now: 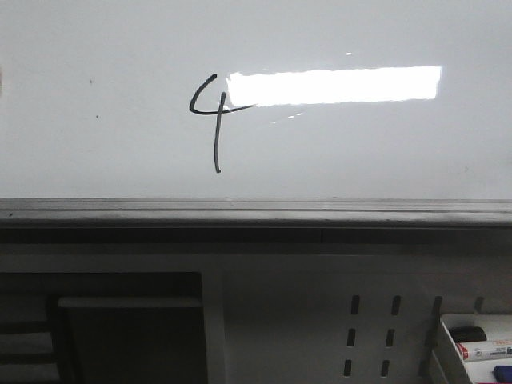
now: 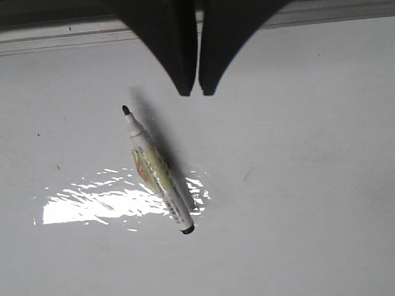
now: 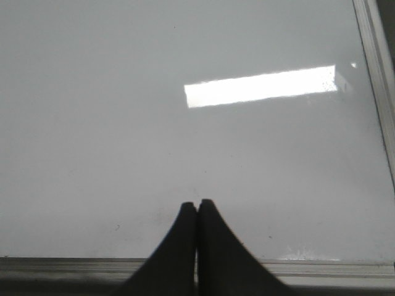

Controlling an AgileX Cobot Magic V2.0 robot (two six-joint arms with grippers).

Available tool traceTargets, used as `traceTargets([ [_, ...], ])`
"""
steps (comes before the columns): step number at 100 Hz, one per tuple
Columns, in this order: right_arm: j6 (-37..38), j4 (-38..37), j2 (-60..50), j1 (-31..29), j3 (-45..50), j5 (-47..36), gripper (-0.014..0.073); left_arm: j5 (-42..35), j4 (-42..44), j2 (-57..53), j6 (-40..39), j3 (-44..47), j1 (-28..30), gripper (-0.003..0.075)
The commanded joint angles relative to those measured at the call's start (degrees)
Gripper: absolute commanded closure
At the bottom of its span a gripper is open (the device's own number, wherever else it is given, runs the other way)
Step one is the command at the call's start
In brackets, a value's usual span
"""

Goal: Write number 4 on whiteboard

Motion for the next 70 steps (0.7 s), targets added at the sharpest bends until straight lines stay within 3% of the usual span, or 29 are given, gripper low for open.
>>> traceTargets([
  [1,-1.5,0.04,-1.24,-0.29,1.2,-4.83,0.0661,-4.78,-0.48,-1.61,-0.03,1.6,-0.51,0.0741],
  [10,-5.68,0.04,-1.24,-0.29,1.2,-4.83,0.0661,-4.78,-0.48,-1.61,-0.03,1.6,-0.51,0.0741],
  [70,-5.66,0.17,-1.24,-0.29,1.2,-5.51,0.0661,-4.78,-0.48,-1.61,-0.03,1.6,-0.51,0.0741],
])
